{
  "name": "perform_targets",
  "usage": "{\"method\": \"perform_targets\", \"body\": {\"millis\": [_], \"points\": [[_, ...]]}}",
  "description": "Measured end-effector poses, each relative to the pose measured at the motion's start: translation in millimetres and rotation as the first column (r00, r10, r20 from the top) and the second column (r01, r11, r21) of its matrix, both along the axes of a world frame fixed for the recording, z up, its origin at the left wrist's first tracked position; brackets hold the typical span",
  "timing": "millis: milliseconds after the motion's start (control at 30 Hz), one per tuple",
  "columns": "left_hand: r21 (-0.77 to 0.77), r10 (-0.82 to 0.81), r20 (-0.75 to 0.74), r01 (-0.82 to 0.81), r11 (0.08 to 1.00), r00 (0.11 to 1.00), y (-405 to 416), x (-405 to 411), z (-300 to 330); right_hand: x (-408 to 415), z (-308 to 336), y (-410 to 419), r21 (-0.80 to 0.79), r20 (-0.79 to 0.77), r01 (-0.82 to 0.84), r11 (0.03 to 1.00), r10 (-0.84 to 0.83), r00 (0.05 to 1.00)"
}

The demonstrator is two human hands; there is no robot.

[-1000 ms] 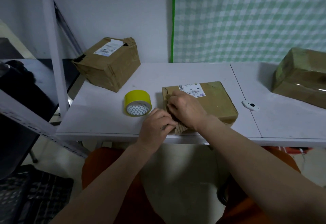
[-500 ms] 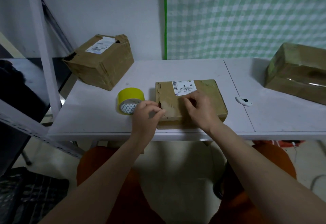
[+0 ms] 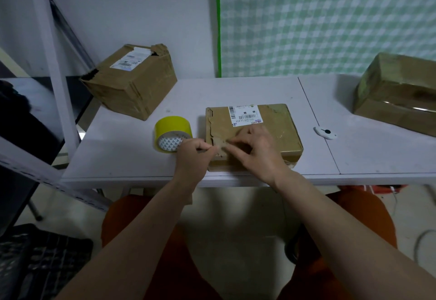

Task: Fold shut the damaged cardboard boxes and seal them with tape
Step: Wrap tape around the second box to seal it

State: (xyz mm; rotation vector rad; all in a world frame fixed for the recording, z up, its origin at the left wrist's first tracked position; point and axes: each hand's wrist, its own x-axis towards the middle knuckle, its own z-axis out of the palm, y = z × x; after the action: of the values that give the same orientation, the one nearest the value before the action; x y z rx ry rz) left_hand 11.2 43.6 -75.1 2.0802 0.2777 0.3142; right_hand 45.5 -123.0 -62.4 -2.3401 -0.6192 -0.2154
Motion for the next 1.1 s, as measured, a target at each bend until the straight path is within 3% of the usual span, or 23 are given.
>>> {"method": "perform_targets", "body": {"millis": [133,300,433,667,800,867,933,1100], "points": [[-0.047,0.001,-0.05,-0.004,0.999,0.999,-3.1,0.4,6.6,-8.3,-7.7,-0.1,-0.134,0.174,0.016,0.991,0.007,0.985],[-0.111,0.035,-0.111,-0.048,0.993,0.993,-3.8,1.5,8.0,-11.1,-11.7,-1.6,-0.182,0.239,-0.003,0.983,0.048,0.97],[-0.201,0.104,-0.104,-0.123,0.972,0.989,-3.0,1.0,5.4,-9.7,-14.6,-2.4,-0.174,0.271,-0.009,0.985,0.056,0.961],[-0.16,0.212,-0.166,-0.238,0.958,0.963,-9.5,13.5,4.5,-9.7,-24.3,-4.3,-0.131,0.346,-0.01,0.991,0.055,0.937],[-0.157,0.18,-0.057,-0.187,0.97,0.982,-9.9,7.4,1.3,-10.9,-28.9,-3.0,-0.067,0.366,-0.03,0.997,0.053,0.929],[-0.032,0.019,0.059,-0.017,0.999,0.998,-6.2,3.1,-6.1,-10.6,-30.6,-2.1,-0.031,0.373,-0.042,0.999,0.051,0.926],[0.192,-0.151,0.02,0.144,0.971,0.988,-2.1,0.9,-13.0,-10.1,-32.0,-2.1,0.004,0.373,-0.058,0.998,0.052,0.926],[0.242,-0.132,-0.041,0.138,0.96,0.99,-1.3,4.8,-9.4,-8.2,-34.1,-3.5,0.044,0.368,-0.092,0.995,0.07,0.927]]}}
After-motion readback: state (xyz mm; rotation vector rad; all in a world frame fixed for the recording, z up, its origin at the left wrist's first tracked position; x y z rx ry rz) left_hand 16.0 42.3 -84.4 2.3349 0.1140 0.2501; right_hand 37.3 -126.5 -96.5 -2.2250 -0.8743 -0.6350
